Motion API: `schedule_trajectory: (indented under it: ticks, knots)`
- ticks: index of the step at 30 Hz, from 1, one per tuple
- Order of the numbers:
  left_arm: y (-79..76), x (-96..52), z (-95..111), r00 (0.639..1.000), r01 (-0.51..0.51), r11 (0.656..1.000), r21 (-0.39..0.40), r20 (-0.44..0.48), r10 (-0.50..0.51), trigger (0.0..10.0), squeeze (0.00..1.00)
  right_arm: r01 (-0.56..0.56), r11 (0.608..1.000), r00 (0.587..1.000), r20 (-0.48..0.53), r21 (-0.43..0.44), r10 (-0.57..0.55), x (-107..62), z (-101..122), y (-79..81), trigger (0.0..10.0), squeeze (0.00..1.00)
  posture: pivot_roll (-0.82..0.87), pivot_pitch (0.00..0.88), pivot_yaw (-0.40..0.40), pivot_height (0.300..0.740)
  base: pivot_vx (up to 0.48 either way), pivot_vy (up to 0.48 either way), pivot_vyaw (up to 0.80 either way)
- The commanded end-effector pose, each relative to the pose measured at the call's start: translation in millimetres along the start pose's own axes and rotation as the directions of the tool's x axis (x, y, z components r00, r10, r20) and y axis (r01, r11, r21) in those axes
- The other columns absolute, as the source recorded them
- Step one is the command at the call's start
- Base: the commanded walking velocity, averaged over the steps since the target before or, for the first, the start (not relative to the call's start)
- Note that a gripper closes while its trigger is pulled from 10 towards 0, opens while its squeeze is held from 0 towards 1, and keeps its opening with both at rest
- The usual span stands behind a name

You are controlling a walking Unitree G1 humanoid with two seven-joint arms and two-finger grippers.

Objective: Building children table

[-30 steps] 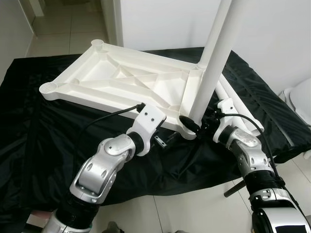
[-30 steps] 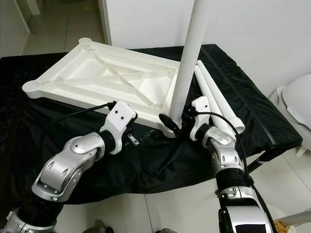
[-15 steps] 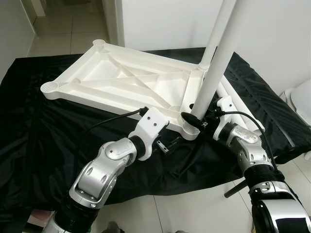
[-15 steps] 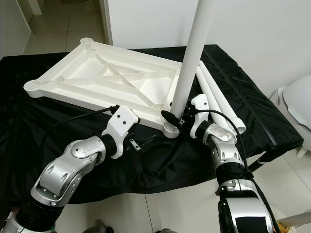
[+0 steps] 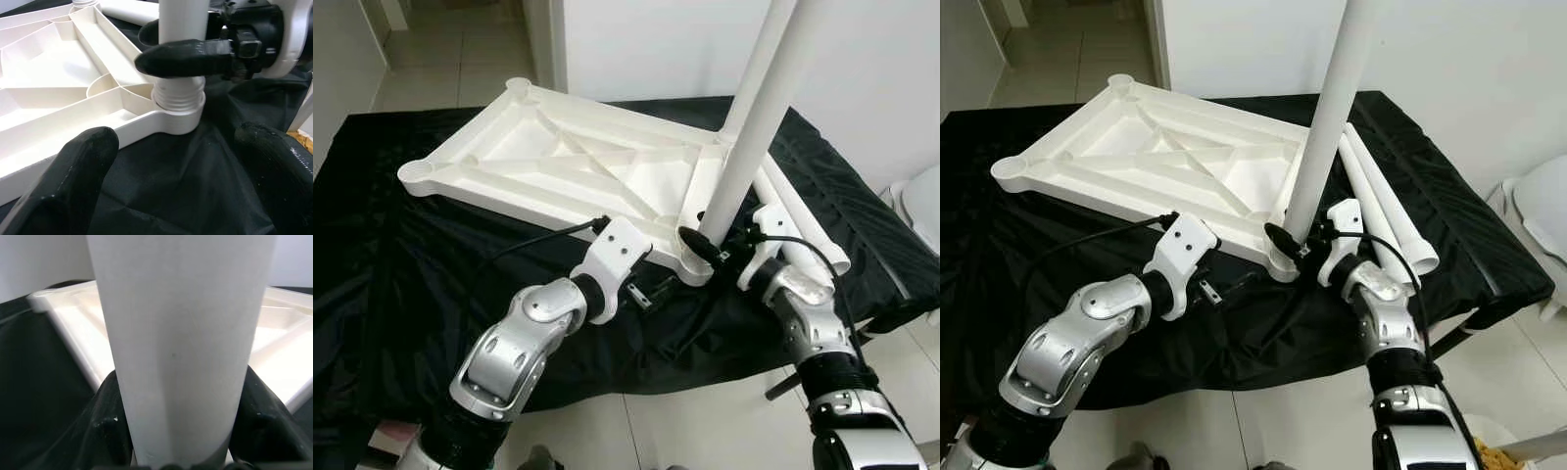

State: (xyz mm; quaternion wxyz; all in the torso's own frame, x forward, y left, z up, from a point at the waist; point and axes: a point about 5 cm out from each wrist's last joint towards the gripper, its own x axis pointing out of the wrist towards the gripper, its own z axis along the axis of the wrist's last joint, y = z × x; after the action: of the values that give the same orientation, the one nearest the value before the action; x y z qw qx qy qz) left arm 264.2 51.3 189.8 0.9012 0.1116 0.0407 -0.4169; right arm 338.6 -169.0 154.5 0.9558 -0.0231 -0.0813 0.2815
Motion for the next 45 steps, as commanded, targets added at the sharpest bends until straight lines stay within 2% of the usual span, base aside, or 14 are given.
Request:
schedule_trajectory:
  ticks: [1, 11, 17, 23, 24, 25, 26, 27, 29, 30, 31, 42, 43, 45]
  knots:
    - [-1.3, -0.6, 0, 1.0, 0.02, 1.0, -0.003, -0.003, -0.02, 10.0, 0.0, 0.111, 0.994, 0.994, 0.001, 0.024, -0.111, -4.7, -2, -2.9, 0.0, 0.0, -0.02, 0.066, -0.041, 0.74, 0.0, 0.0, 0.0]
    - [0.5, 0.5, 2, 1.0, 0.013, 1.0, -0.009, 0.002, -0.013, 10.0, 0.0, 0.425, 0.903, 0.905, 0.003, 0.058, -0.426, -3.4, -4, 17.3, 0.0, 0.0, -0.02, 0.065, -0.037, 0.74, 0.0, 0.0, 0.0]
    - [0.5, 2.0, 3, 1.0, 0.014, 1.0, -0.008, 0.006, -0.014, 10.0, 0.0, 0.611, 0.789, 0.791, -0.034, 0.065, -0.611, 4.0, -4, 41.2, 0.0, 0.0, -0.02, 0.056, -0.034, 0.74, 0.0, 0.0, 0.0]
    - [-0.1, 2.9, 3, 1.0, 0.013, 1.0, -0.008, 0.008, -0.013, 10.0, 0.0, 0.616, 0.785, 0.787, -0.024, 0.058, -0.616, 10.0, 1, 48.9, 0.0, 0.0, -0.02, 0.046, -0.041, 0.74, 0.0, 0.0, 0.0]
    - [-0.2, 3.1, 3, 1.0, 0.013, 1.0, -0.009, 0.009, -0.013, 10.0, 0.0, 0.607, 0.792, 0.795, -0.028, 0.072, -0.607, 10.3, 1, 50.0, 2.0, 0.0, -0.02, 0.044, -0.043, 0.74, 0.0, 0.0, 0.0]
    - [-0.2, 3.1, 3, 1.0, 0.013, 1.0, -0.009, 0.009, -0.013, 10.0, 0.0, 0.607, 0.792, 0.795, -0.028, 0.072, -0.607, 10.3, 1, 50.0, 2.0, 0.0, -0.02, 0.044, -0.043, 0.74, 0.0, 0.0, 0.0]
    - [-0.1, 3.2, 3, 1.0, 0.012, 1.0, -0.009, 0.01, -0.012, 10.0, 0.0, 0.602, 0.794, 0.798, -0.031, 0.079, -0.602, 10.1, 1, 50.2, 4.1, 0.0, -0.02, 0.044, -0.043, 0.74, 0.0, 0.0, 0.0]
    - [0.0, 3.4, 4, 1.0, 0.011, 1.0, -0.01, 0.01, -0.011, 10.0, 0.0, 0.6, 0.796, 0.8, -0.036, 0.077, -0.599, 9.3, 1, 49.7, 10.0, 0.0, -0.02, 0.04, -0.044, 0.74, 0.0, 0.0, 0.0]
    - [0.2, 3.5, 4, 1.0, 0.01, 1.0, -0.011, 0.011, -0.01, 10.0, 0.0, 0.6, 0.797, 0.8, -0.039, 0.076, -0.598, 8.7, 1, 49.4, 10.0, 0.0, -0.02, 0.04, -0.044, 0.74, 0.0, 0.0, 0.0]
    - [0.0, 3.7, 4, 1.0, 0.01, 1.0, -0.011, 0.011, -0.01, 10.0, 0.0, 0.597, 0.8, 0.802, -0.034, 0.062, -0.596, 8.0, 2, 48.1, 10.0, 0.59, -0.02, 0.038, -0.045, 0.74, 0.0, 0.0, 0.0]
    - [-0.2, 3.9, 4, 1.0, 0.01, 1.0, -0.012, 0.012, -0.01, 10.0, 0.0, 0.592, 0.804, 0.806, -0.03, 0.06, -0.591, 7.5, 3, 46.0, 10.0, 1.0, -0.02, 0.036, -0.046, 0.74, 0.0, 0.0, 0.0]
    - [-1.2, 5.0, 4, 1.0, 0.015, 1.0, -0.012, 0.014, -0.015, 10.0, 0.0, 0.443, 0.893, 0.896, -0.023, 0.078, -0.443, 9.5, 4, 37.4, 10.0, 0.98, -0.02, 0.031, -0.05, 0.74, 0.0, 0.0, 0.0]
    - [-1.4, 5.1, 4, 1.0, 0.015, 1.0, -0.013, 0.014, -0.015, 10.0, 0.0, 0.376, 0.924, 0.927, -0.029, 0.073, -0.375, 10.4, 4, 37.4, 10.0, 0.0, -0.02, 0.029, -0.051, 0.74, 0.0, 0.0, 0.0]
    - [-1.9, 5.2, 4, 1.0, 0.015, 1.0, -0.014, 0.015, -0.015, 10.0, 0.0, 0.284, 0.957, 0.959, -0.034, 0.053, -0.283, 10.3, 4, 35.4, 10.0, 0.0, -0.02, 0.027, -0.054, 0.74, 0.0, 0.0, 0.0]
